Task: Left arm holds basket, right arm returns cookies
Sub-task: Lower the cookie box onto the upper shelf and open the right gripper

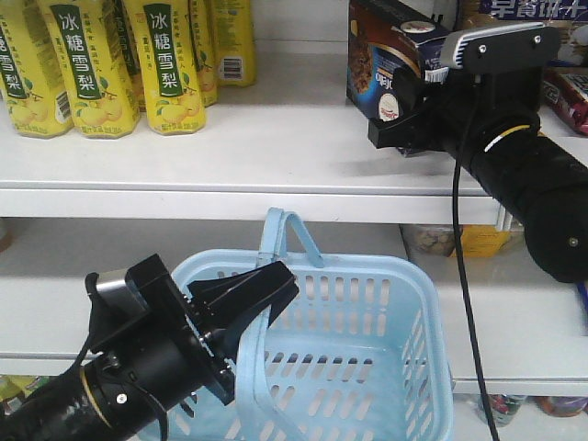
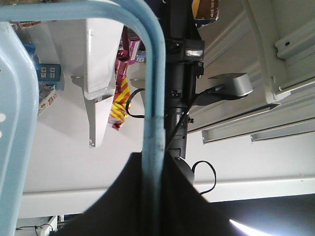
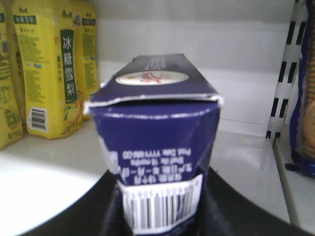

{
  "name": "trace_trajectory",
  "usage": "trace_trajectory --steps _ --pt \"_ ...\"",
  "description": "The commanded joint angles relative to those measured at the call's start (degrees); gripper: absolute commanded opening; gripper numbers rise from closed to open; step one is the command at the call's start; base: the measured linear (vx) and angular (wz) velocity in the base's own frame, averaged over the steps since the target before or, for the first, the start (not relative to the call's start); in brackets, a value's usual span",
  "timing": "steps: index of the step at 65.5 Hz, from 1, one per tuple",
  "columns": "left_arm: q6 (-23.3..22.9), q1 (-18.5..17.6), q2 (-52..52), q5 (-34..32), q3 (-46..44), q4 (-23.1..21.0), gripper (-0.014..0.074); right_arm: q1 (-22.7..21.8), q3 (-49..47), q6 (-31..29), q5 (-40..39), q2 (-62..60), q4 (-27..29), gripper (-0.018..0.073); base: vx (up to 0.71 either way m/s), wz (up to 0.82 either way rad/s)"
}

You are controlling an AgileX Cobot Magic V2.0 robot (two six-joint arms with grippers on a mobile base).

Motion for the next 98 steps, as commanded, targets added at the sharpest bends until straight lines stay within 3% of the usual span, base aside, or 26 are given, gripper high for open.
trace_trajectory --steps 1,29,40,55,65,98 --pt "0.17 0.16 -1.77 -14.86 -1.96 -2.12 -0.0003 -0.30 -1.77 -0.77 -3.98 -1.03 -0.36 -0.0006 0.00 0.00" --pt "0.17 0.16 -1.77 -14.86 -1.96 -2.12 -0.0003 -0.26 -1.77 -0.77 -4.09 -1.03 -0.63 0.0022 0.00 0.00" --pt "0.17 0.16 -1.77 -14.86 -1.96 -2.12 -0.0003 -0.26 -1.77 -0.77 -4.09 -2.09 -0.80 0.0118 0.00 0.00" --pt "0.17 0.16 -1.77 -14.86 -1.96 -2.12 -0.0003 -0.26 -1.77 -0.77 -3.83 -2.23 -0.79 0.0320 0.00 0.00" --pt "0.17 0.16 -1.77 -14.86 -1.96 -2.12 -0.0003 -0.26 -1.77 -0.77 -4.01 -2.99 -0.79 0.0392 0.00 0.00" --pt "0.17 0.16 -1.77 -14.86 -1.96 -2.12 -0.0003 -0.18 -1.77 -0.32 -0.86 -8.63 -3.08 0.0399 0.00 0.00"
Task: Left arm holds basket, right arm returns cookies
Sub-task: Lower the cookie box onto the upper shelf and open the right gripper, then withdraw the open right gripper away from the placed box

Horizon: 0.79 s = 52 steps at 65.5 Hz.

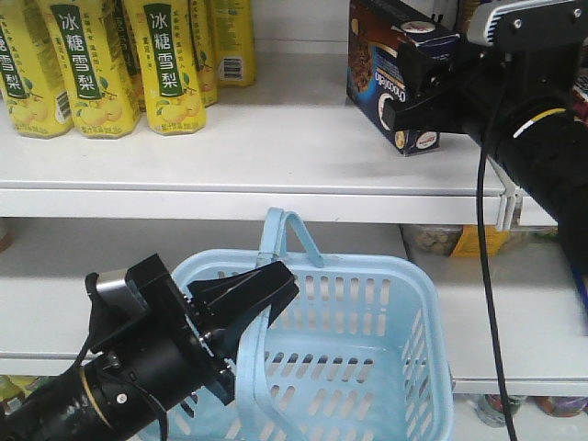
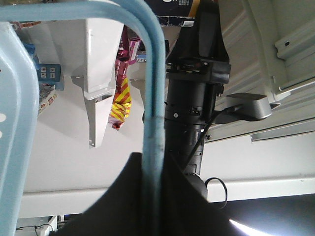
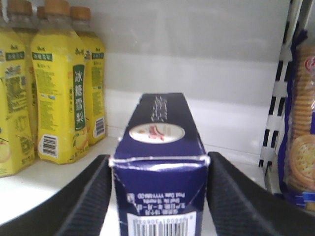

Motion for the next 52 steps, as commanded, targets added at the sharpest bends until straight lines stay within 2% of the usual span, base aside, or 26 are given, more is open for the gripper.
trace_trajectory --steps 1,16,29,38,47,52 --pt "0.22 0.16 -1.77 -14.86 -1.96 -2.12 -0.0003 -0.10 -1.77 -0.25 -2.25 -3.17 -1.64 0.0399 0.00 0.00" --pt "0.22 0.16 -1.77 -14.86 -1.96 -2.12 -0.0003 2.63 -1.77 -0.27 0.88 -8.11 -1.97 0.0399 0.00 0.00" --pt "0.22 0.16 -1.77 -14.86 -1.96 -2.12 -0.0003 2.62 -1.77 -0.27 4.11 -13.81 -1.97 0.0363 0.00 0.00" --pt "0.22 0.16 -1.77 -14.86 -1.96 -2.12 -0.0003 2.56 -1.77 -1.14 7.73 -18.44 -2.03 0.0245 0.00 0.00" --pt "0.22 0.16 -1.77 -14.86 -1.96 -2.12 -0.0003 2.17 -1.59 -3.30 11.46 -22.31 -2.21 0.0071 0.00 0.00" --pt "0.22 0.16 -1.77 -14.86 -1.96 -2.12 -0.0003 0.47 -1.59 -3.63 14.01 -24.42 -2.49 -0.0017 0.00 0.00"
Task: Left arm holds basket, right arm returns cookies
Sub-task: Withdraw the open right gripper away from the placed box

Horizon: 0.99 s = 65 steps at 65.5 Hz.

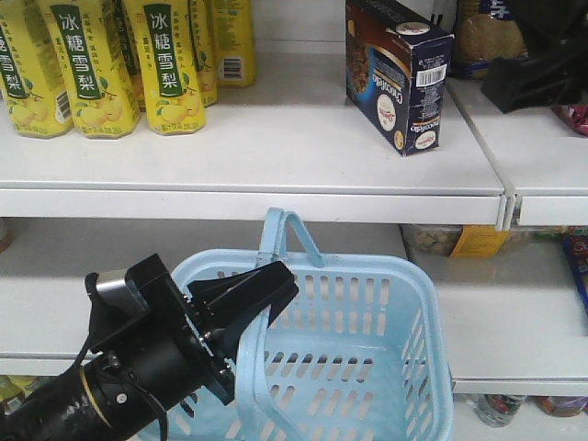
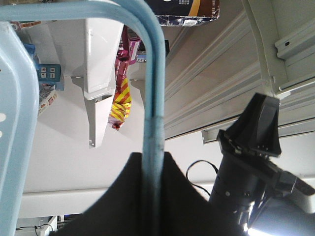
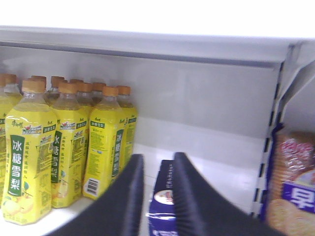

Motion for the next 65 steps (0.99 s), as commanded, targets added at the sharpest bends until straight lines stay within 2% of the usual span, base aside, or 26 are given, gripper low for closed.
trace_trajectory --steps 1,12,23,46,53,65 --pt "0.22 0.16 -1.77 -14.86 -1.96 -2.12 -0.0003 -2.06 -1.59 -1.12 -0.22 -3.06 -1.02 -0.0016 0.00 0.00" --pt "0.22 0.16 -1.77 -14.86 -1.96 -2.12 -0.0003 -7.50 -1.59 -0.68 6.47 -8.13 -3.68 -0.0011 0.00 0.00" --pt "0.22 0.16 -1.77 -14.86 -1.96 -2.12 -0.0003 -10.63 -0.12 1.10 10.34 -14.12 -4.76 -0.0011 0.00 0.00" --pt "0.22 0.16 -1.77 -14.86 -1.96 -2.12 -0.0003 -17.80 17.23 5.22 11.45 -33.80 -4.65 -0.0011 0.00 0.00" --pt "0.22 0.16 -1.77 -14.86 -1.96 -2.12 -0.0003 -19.78 20.99 5.26 15.49 -39.96 -4.65 -0.0011 0.00 0.00" --pt "0.22 0.16 -1.77 -14.86 -1.96 -2.12 -0.0003 -19.91 25.24 5.26 24.06 -48.12 -4.71 -0.0011 0.00 0.00"
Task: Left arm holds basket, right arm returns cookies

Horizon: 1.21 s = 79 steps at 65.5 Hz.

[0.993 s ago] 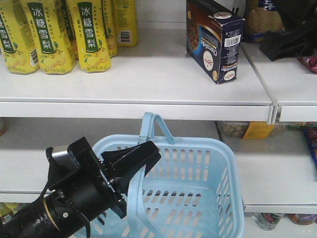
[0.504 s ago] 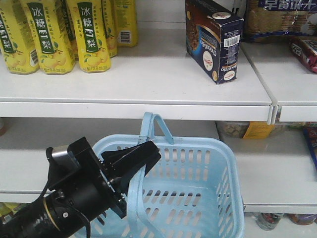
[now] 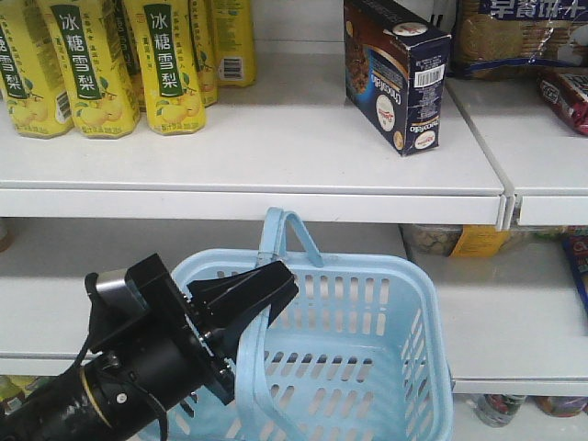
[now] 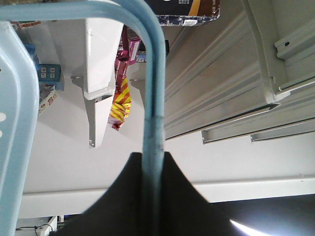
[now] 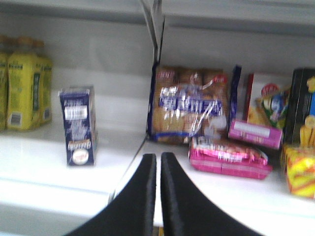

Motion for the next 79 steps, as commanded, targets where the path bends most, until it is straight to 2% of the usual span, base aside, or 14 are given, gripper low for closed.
trace_trajectory --steps 1,16,79 --pt "0.22 0.16 -1.77 -14.86 -1.96 -2.07 -0.0003 -0.36 0.65 0.08 0.47 -2.52 -0.53 -0.0011 0.00 0.00" --pt "0.22 0.16 -1.77 -14.86 -1.96 -2.07 -0.0003 -0.36 4.17 0.15 3.19 -7.76 -0.57 -0.0011 0.00 0.00" --pt "0.22 0.16 -1.77 -14.86 -1.96 -2.07 -0.0003 -0.36 4.17 0.09 3.60 -7.76 -0.58 -0.0011 0.00 0.00"
